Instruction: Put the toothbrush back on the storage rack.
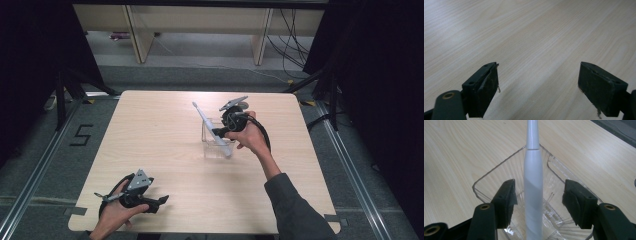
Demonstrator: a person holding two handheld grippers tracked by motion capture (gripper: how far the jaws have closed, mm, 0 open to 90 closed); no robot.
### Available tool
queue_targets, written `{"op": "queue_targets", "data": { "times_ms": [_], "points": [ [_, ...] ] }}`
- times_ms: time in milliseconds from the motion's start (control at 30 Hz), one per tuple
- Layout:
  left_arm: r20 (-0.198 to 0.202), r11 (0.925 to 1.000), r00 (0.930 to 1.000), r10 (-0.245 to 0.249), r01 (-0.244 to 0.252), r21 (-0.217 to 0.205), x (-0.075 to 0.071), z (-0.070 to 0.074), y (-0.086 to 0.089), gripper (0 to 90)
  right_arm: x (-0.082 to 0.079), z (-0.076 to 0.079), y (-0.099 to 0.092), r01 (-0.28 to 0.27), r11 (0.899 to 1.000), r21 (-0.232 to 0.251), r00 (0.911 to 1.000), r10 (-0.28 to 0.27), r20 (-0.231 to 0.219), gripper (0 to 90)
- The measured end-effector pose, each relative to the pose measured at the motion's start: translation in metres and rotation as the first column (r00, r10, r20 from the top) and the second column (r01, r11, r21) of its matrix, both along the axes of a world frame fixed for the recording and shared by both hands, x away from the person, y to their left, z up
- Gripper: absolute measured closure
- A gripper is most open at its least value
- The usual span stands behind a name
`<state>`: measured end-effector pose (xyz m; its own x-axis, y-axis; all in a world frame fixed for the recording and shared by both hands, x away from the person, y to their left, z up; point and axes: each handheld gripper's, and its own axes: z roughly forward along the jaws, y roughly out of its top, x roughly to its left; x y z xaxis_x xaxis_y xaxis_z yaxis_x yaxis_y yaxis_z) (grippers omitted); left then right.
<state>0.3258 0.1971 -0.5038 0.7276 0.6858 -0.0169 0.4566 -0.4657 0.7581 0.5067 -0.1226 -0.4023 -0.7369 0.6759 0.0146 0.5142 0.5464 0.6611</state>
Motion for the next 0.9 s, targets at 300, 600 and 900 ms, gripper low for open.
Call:
{"op": "queue_targets", "data": {
  "times_ms": [300, 600, 900],
  "points": [
    [0.0, 1.0, 1.0, 0.001, -0.001, 0.001, 0.0, 0.0, 0.0, 16.1, -0.007, 0.003, -0.003, -0.02, 1.0, 0.003, 0.9993, 0.02, 0.032, 38.7],
    [0.0, 1.0, 1.0, 0.001, -0.001, 0.003, 0.0, 0.0, 0.0, 16.1, -0.015, 0.01, -0.011, -0.039, 0.999, 0.024, 0.9971, 0.037, 0.067, 35.8],
    [0.001, 1.0, 1.0, 0.002, -0.002, 0.004, 0.0, 0.0, 0.0, 16.1, -0.022, 0.009, -0.021, -0.015, 0.998, 0.057, 0.9966, 0.01, 0.082, 35.0]
  ]
}}
